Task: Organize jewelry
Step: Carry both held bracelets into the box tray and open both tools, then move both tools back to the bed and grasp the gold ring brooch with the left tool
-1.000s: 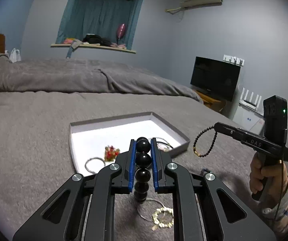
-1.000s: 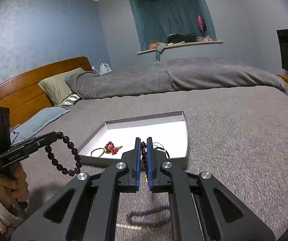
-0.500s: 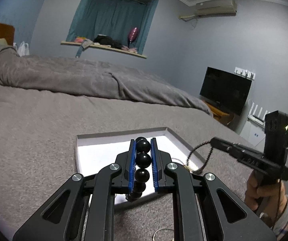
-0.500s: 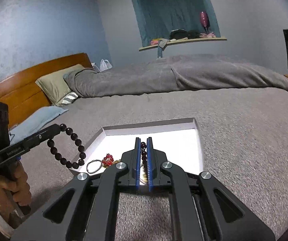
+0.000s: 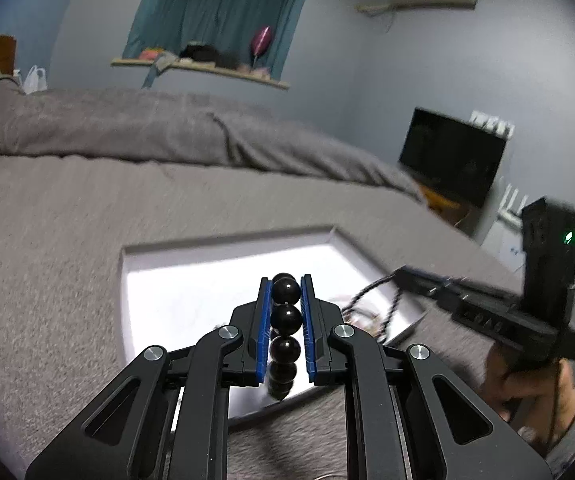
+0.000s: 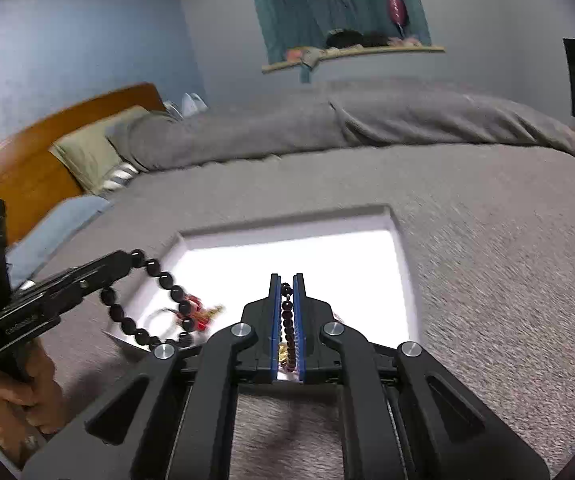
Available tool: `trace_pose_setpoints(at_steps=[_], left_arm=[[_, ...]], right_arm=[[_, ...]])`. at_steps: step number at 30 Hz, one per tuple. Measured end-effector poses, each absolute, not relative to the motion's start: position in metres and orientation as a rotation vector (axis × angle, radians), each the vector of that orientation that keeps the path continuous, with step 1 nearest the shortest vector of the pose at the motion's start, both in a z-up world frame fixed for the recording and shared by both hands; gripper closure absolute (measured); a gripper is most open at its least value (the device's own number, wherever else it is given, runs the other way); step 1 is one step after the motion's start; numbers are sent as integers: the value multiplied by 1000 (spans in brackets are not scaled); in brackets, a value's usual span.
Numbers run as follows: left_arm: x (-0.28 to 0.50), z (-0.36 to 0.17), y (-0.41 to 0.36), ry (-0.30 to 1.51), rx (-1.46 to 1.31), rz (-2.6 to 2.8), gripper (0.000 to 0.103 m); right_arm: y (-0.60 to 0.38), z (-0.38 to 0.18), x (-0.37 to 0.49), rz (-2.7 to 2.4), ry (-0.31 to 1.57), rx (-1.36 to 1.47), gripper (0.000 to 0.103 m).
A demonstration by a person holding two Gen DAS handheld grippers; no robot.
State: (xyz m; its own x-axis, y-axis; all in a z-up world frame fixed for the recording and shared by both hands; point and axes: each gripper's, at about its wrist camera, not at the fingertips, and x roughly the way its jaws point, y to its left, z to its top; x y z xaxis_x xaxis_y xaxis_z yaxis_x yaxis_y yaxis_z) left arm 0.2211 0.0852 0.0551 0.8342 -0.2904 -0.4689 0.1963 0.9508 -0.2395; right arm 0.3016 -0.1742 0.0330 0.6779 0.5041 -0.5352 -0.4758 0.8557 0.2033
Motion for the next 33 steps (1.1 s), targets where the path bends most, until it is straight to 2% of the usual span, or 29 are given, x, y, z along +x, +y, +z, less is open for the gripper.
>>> trace_pose_setpoints(at_steps=[10,13,15,16,17,18,26,33], left_arm=[[241,26,108,679,-196,-155,87],[239,22,109,691,-188,-140,69],[236,23,108,685,-170,-125,53],[233,24,107,675,-162,-124,41],[230,26,107,667,-157,-122,32],[227,27,106,656,-150,-117,28],[198,34,107,637,-148,-135,22],[174,38,105,617,-149,-147,20]], right_arm=[[-184,12,314,497,708,50,96],[-184,12,312,506,711,46,95],[-184,13,309,511,706,44,80],[-185,14,308,515,701,47,70],[-185,15,306,517,694,50,67],[-186,16,305,516,690,51,67],[-203,23,287,515,639,78,45],[-217,22,266,514,624,55,43]])
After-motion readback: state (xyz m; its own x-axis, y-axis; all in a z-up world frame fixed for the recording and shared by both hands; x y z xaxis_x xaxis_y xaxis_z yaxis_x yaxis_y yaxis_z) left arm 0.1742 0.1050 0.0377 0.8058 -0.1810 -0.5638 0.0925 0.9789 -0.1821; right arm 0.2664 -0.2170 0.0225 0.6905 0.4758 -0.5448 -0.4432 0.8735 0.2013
